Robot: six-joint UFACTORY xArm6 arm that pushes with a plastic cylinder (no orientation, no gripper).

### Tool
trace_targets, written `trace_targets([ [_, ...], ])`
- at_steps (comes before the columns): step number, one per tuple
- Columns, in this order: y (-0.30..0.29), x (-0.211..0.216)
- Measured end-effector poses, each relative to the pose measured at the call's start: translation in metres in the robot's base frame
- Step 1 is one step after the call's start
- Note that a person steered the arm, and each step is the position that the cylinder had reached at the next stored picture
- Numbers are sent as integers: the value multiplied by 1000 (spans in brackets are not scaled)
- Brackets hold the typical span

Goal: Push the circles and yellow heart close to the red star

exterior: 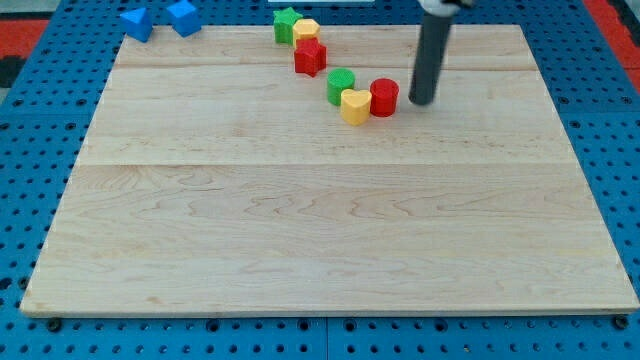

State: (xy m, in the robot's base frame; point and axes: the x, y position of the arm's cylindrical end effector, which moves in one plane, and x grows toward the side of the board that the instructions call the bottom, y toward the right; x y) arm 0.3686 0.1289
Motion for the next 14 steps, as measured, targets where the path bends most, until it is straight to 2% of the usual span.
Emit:
trace_targets([
  [1, -66, -18],
  [2, -125, -59],
  [3, -142, -64],
  [4, -135, -23],
  [5, -73, 6],
  [6, -17, -18],
  [7, -46, -70],
  [8, -112, -82],
  [9, -87, -56],
  [10, -28, 43],
  [11, -61, 97],
  [13, -115, -29],
  [14, -93, -1],
])
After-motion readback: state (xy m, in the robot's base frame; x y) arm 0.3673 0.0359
